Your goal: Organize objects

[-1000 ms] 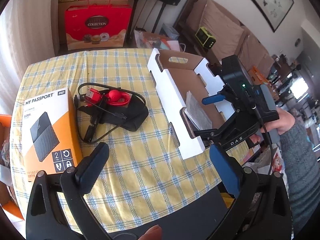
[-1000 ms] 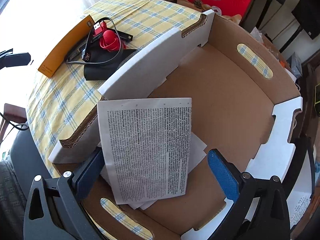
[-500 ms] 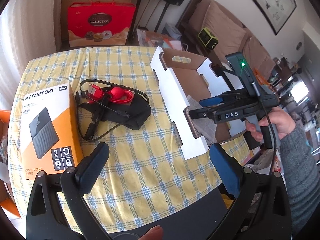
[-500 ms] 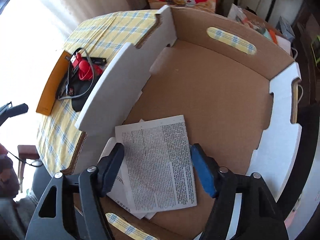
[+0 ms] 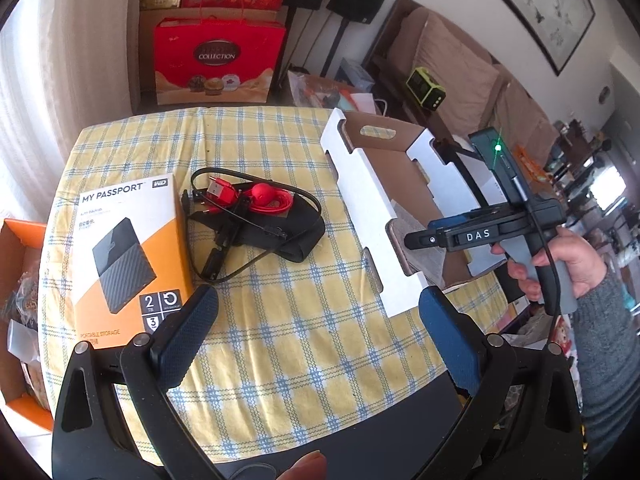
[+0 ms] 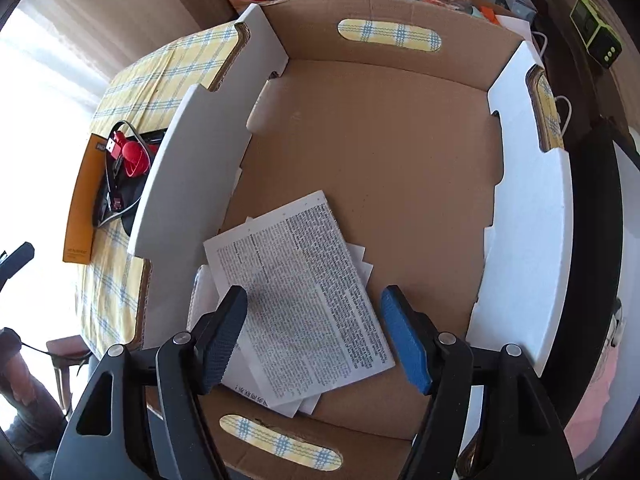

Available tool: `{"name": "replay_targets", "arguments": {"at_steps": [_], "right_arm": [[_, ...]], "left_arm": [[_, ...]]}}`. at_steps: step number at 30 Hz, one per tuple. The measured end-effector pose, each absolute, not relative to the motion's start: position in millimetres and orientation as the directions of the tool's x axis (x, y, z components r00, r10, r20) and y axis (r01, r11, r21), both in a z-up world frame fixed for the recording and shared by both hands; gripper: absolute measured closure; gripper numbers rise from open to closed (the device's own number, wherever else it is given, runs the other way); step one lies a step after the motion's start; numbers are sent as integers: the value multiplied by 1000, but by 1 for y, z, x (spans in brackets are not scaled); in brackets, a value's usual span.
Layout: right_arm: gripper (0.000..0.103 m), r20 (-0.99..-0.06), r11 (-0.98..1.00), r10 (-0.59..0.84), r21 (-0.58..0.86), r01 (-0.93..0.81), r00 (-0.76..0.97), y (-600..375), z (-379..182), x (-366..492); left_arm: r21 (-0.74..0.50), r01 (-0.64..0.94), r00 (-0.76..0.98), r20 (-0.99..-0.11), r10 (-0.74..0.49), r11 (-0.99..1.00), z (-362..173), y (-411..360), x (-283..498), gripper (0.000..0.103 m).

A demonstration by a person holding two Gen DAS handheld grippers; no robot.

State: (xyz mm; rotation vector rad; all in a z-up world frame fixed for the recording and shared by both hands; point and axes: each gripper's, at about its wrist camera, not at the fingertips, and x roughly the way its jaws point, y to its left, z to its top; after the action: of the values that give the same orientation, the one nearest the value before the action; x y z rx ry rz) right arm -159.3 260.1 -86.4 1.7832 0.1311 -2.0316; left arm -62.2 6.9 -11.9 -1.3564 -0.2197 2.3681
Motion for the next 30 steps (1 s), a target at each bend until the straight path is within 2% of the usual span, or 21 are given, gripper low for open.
{"name": "replay_targets", "arguments": {"at_steps": [7,13,21,26,30], "right_arm": [[30,-968,-904,-251,224,365,-28,262,-87,-141],[30,-952,-892,-304,293,345,23,261,-85,-128],[30,-948,-884,-318,299,360,6,250,-73,-121],[30,-963,-905,-265,231,357,-47,249,-65,-120],[30,-961,-919,-210,131,373,-181,246,-41,-110]], "left_arm": [[-342,-230,-468,-782,412,-911,-9,-14,-58,3],[-347,-202,-478,-781,402,-916,-9,-28,-56,3],[-331,-190,-493,-782,382,-924,-4,-42,-52,3],[-273,-160,-535,-784,316,-949,2,-55,-49,3],[-218,-113,-559,-793,244,-969,4,-72,-50,3]]}}
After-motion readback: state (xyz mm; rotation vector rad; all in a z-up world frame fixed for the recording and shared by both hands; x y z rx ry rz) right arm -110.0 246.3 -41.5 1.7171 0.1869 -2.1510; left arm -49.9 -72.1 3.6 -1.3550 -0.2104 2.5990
